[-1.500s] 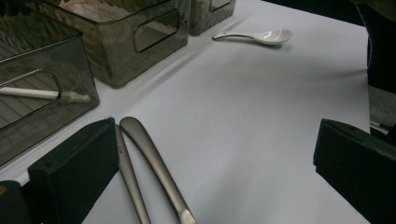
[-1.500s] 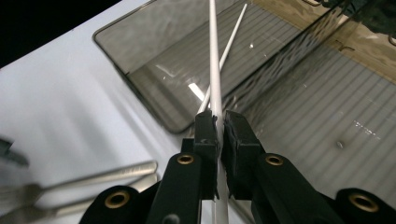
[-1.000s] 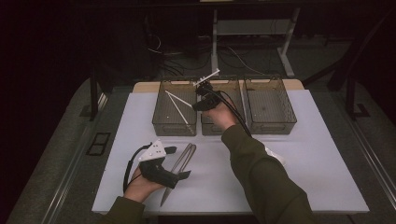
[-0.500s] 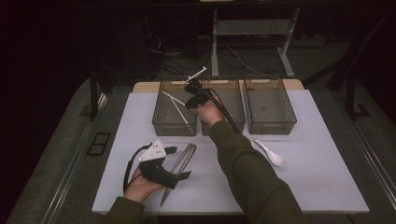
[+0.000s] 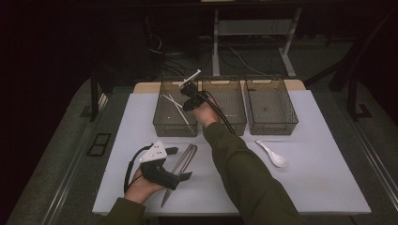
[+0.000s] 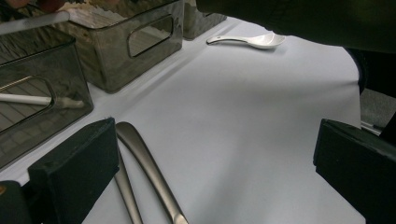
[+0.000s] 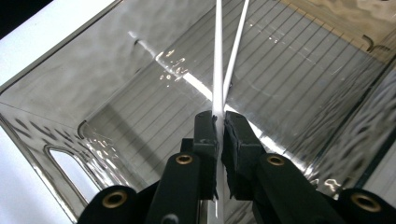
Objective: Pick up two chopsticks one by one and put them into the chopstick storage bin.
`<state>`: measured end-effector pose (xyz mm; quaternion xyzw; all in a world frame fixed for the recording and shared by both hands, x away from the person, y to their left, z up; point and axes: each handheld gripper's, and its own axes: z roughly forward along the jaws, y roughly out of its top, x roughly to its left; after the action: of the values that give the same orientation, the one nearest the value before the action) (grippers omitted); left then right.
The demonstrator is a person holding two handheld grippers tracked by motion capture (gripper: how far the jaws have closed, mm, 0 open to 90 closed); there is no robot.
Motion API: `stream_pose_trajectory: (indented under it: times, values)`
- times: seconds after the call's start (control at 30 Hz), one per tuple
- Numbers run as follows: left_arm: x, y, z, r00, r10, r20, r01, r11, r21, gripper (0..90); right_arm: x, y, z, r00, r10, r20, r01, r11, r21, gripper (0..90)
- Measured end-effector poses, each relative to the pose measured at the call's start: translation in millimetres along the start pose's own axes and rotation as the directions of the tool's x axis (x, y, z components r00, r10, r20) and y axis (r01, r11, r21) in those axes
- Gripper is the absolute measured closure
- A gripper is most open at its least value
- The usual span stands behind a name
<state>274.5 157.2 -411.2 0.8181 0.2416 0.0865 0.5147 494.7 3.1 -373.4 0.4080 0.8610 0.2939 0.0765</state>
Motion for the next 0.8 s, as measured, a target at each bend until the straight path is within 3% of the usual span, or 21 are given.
stream_pose_trajectory:
  times: [0.4,0.6,0.8]
  values:
    - [0.2,-0.2,0.2,1.0000,-0.001,-0.001,0.001,1.0000,0.003,0.0,2.9,-0.9,-12.0,0.9984,-0.016,-0.054,0.013,0.999,-0.046,69.6]
    - [1.5,-0.5,-0.6,1.0000,0.003,-0.007,-0.003,1.0000,0.005,0.0,2.4,-7.6,-28.2,0.9942,-0.051,-0.094,0.042,0.994,-0.099,55.0]
    - [1.4,-0.8,-0.4,0.9999,0.004,-0.012,-0.004,0.9999,0.010,0.0,-1.0,-20.0,-44.4,0.9870,-0.093,-0.131,0.073,0.987,-0.145,47.6]
